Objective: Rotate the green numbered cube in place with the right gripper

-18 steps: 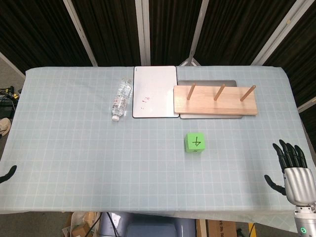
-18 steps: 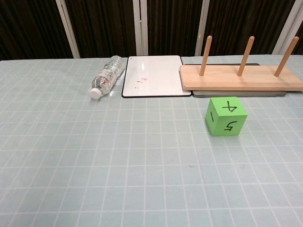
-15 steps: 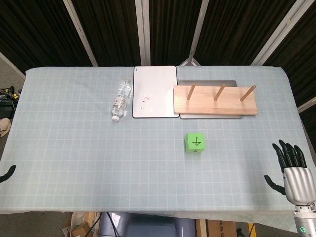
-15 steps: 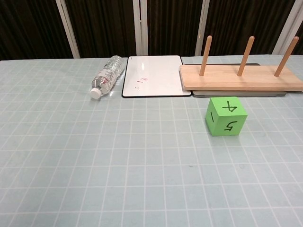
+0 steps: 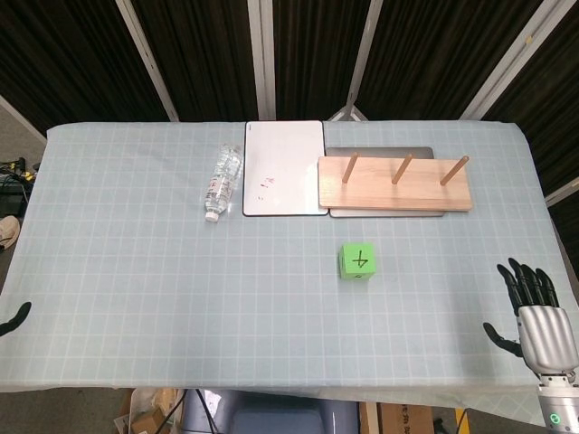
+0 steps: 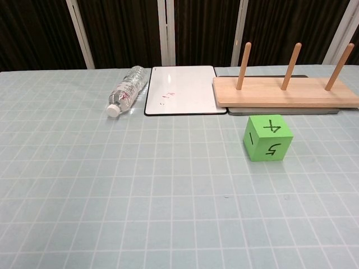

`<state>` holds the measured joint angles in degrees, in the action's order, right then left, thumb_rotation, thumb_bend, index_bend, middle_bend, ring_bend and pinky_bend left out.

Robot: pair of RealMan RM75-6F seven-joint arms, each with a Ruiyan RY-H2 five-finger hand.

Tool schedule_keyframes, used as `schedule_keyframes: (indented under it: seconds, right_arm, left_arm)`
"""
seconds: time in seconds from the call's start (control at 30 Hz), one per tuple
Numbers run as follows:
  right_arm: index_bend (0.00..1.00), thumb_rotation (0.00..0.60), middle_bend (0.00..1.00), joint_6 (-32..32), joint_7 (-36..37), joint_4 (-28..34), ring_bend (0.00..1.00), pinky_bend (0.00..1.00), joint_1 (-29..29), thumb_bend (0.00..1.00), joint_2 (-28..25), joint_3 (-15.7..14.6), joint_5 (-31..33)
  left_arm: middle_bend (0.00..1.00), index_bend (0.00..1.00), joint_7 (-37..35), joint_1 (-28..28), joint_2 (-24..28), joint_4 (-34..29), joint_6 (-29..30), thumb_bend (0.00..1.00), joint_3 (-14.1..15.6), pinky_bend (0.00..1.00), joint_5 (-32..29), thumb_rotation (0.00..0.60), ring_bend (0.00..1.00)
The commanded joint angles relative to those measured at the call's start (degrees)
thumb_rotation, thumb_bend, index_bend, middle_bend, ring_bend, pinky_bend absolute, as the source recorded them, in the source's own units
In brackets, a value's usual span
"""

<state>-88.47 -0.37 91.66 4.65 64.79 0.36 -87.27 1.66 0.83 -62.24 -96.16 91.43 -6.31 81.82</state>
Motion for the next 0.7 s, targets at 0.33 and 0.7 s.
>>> schedule_keyframes:
  seconds: [0.33, 0.7]
  right_arm:
    - [0.15, 0.6, 0.29, 10.33, -3.15, 3.29, 0.26, 0.19, 6.11, 0.27, -2.88, 3.79, 4.56]
    - [0.25, 0.6, 0.8, 28.48, -21.47, 9.55, 0.73, 0.61, 18.76, 0.76, -5.04, 9.54, 21.35]
  left_arm:
    - [0.0, 0.1, -2.56, -0.79, 0.71, 0.28, 1.03, 0.31, -0.87, 0.0, -1.17, 0.6, 0.0]
    - [0.0, 0.1, -1.29, -0.8, 0.63, -0.14, 0.86, 0.31, -0.17, 0.0, -0.27, 0.6, 0.0]
